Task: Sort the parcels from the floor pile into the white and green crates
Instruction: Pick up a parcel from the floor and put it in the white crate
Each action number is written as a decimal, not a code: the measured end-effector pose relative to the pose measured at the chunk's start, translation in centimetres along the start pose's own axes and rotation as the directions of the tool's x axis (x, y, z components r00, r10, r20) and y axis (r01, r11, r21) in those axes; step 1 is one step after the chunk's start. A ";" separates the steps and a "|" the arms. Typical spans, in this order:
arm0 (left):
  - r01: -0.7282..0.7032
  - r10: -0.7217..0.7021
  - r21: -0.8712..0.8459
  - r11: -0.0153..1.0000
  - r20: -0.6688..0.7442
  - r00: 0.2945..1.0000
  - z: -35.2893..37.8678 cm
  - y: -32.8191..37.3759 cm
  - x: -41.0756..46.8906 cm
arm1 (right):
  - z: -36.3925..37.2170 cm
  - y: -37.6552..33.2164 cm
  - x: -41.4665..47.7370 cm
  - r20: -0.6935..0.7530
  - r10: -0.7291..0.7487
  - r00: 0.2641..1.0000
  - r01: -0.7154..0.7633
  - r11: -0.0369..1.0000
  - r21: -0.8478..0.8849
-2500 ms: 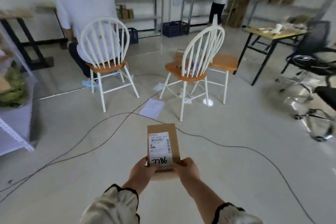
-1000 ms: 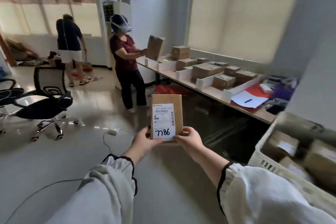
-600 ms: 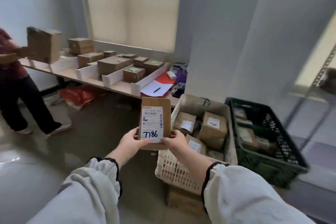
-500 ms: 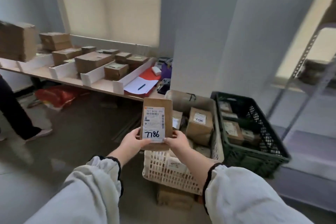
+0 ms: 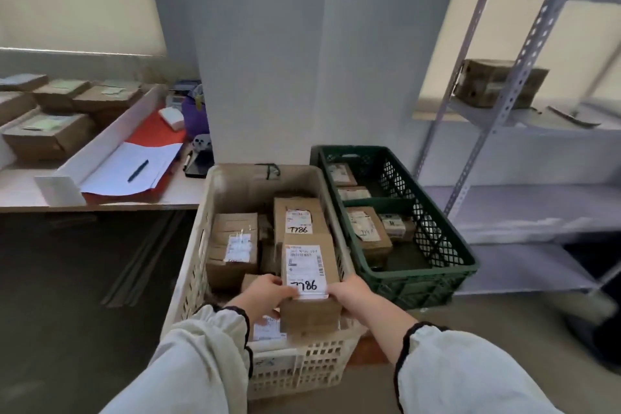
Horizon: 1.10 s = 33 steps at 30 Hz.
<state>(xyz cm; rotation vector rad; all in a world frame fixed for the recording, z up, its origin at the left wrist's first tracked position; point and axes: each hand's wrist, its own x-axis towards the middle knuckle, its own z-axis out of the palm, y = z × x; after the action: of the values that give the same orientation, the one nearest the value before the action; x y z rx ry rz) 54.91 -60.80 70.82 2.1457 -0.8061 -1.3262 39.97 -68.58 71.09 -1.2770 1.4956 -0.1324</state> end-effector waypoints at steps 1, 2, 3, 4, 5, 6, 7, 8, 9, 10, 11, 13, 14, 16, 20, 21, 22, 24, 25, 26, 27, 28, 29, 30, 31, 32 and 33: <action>0.010 -0.011 0.041 0.999 0.014 1.000 0.4 0.2 0.8 | -0.3 0.2 0.5 0.005 0.027 1.000 -0.027 1.000 0.011; 0.018 -0.019 0.066 0.998 0.018 1.000 0.8 0.4 1.6 | -0.6 0.4 1.1 0.009 0.044 0.999 -0.044 0.999 0.016; 0.029 -0.030 0.079 0.996 0.019 0.999 1.2 0.6 2.4 | -0.9 0.5 1.7 0.012 0.057 0.998 -0.057 0.998 0.008; 0.041 -0.042 0.079 0.996 0.021 0.999 1.3 0.8 3.1 | -1.1 0.5 2.4 0.016 0.065 0.998 -0.065 0.998 -0.003; 0.051 -0.053 0.076 0.996 0.024 0.998 1.4 0.9 3.8 | -1.3 0.3 3.2 0.019 0.071 0.997 -0.070 0.997 -0.020; 0.058 -0.060 0.074 0.996 0.032 0.998 1.4 1.1 4.6 | -1.3 0.3 3.9 0.022 0.078 0.997 -0.077 0.996 -0.033; 0.067 -0.070 0.075 0.995 0.040 0.997 1.5 1.2 5.2 | -1.4 0.2 4.7 0.023 0.088 0.996 -0.086 0.995 -0.053; 0.075 -0.079 0.080 0.994 0.048 0.996 1.6 1.1 5.8 | -1.3 0.3 5.4 0.030 0.091 0.995 -0.089 0.993 -0.071; 0.082 -0.086 0.092 0.992 0.048 0.995 1.7 1.1 6.1 | -1.3 0.4 6.0 0.038 0.095 0.995 -0.092 0.992 -0.088; 0.091 -0.096 0.106 0.990 0.043 0.994 2.0 1.1 6.4 | -1.2 0.6 6.5 0.048 0.102 0.994 -0.097 0.990 -0.105; 0.103 -0.109 0.120 0.987 0.043 0.993 2.3 1.1 6.7 | -1.2 0.7 6.9 0.061 0.110 0.992 -0.102 0.986 -0.132; 0.120 -0.130 0.145 0.982 0.057 0.990 3.0 1.1 7.1 | -1.4 1.0 7.4 0.076 0.100 0.992 -0.081 0.971 -0.226; 0.128 -0.139 0.156 0.979 0.064 0.988 3.4 1.0 7.4 | -1.6 1.1 7.7 0.078 0.092 0.993 -0.067 0.958 -0.278; 0.150 -0.162 0.161 0.975 0.070 0.984 4.4 0.9 7.9 | -2.1 1.4 8.3 0.078 0.076 0.994 -0.041 0.922 -0.385; 0.223 -0.233 0.131 0.966 0.064 0.970 5.7 1.3 7.9 | -2.4 1.8 9.2 0.115 0.060 0.992 0.011 0.845 -0.535; 0.248 -0.256 0.114 0.962 0.059 0.965 5.8 1.3 8.0 | -2.6 1.9 9.3 0.124 0.038 0.992 0.039 0.826 -0.563; 0.273 -0.279 0.102 0.957 0.051 0.959 6.1 1.2 8.1 | -2.7 2.0 9.4 0.128 0.009 0.992 0.069 0.803 -0.592; 0.297 -0.302 0.109 0.949 0.036 0.953 6.7 0.9 8.4 | -2.9 2.3 9.5 0.143 -0.047 0.989 0.128 0.762 -0.634; 0.303 -0.308 0.115 0.946 0.029 0.951 7.2 0.7 8.5 | -2.9 2.6 9.5 0.160 -0.057 0.986 0.150 0.736 -0.660; 0.312 -0.317 0.121 0.942 0.022 0.948 7.7 0.5 8.6 | -2.8 3.0 9.7 0.168 -0.066 0.984 0.164 0.709 -0.686; 0.319 -0.324 0.128 0.939 0.019 0.946 8.1 0.4 8.7 | -2.7 3.1 9.7 0.172 -0.070 0.983 0.174 0.680 -0.713; 0.330 -0.336 0.143 0.933 0.020 0.942 8.5 0.2 8.9 | -2.7 3.3 9.9 0.176 -0.071 0.982 0.179 0.649 -0.739; 0.333 -0.341 0.158 0.930 0.024 0.940 8.7 0.1 9.1 | -2.6 3.4 10.0 0.180 -0.075 0.981 0.187 0.620 -0.762; 0.337 -0.347 0.168 0.926 0.031 0.937 8.9 0.1 9.2 | -2.4 3.5 10.3 0.188 -0.078 0.979 0.197 0.589 -0.784; 0.342 -0.352 0.164 0.925 0.042 0.935 8.9 0.1 9.5 | -2.3 3.6 10.7 0.198 -0.076 0.977 0.206 0.558 -0.804; 0.353 -0.365 0.161 0.922 0.052 0.930 8.7 0.2 9.6 | -2.1 3.5 11.0 0.210 -0.066 0.975 0.213 0.531 -0.821; 0.362 -0.378 0.172 0.916 0.071 0.923 8.4 0.5 9.7 | -2.0 3.2 11.2 0.223 -0.054 0.973 0.219 0.506 -0.834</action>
<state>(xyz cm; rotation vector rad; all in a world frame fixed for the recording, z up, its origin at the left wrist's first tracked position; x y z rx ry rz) 50.57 -68.80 61.73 2.4611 -0.5726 -1.6194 38.63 -76.70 62.57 -2.1447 1.3122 0.7137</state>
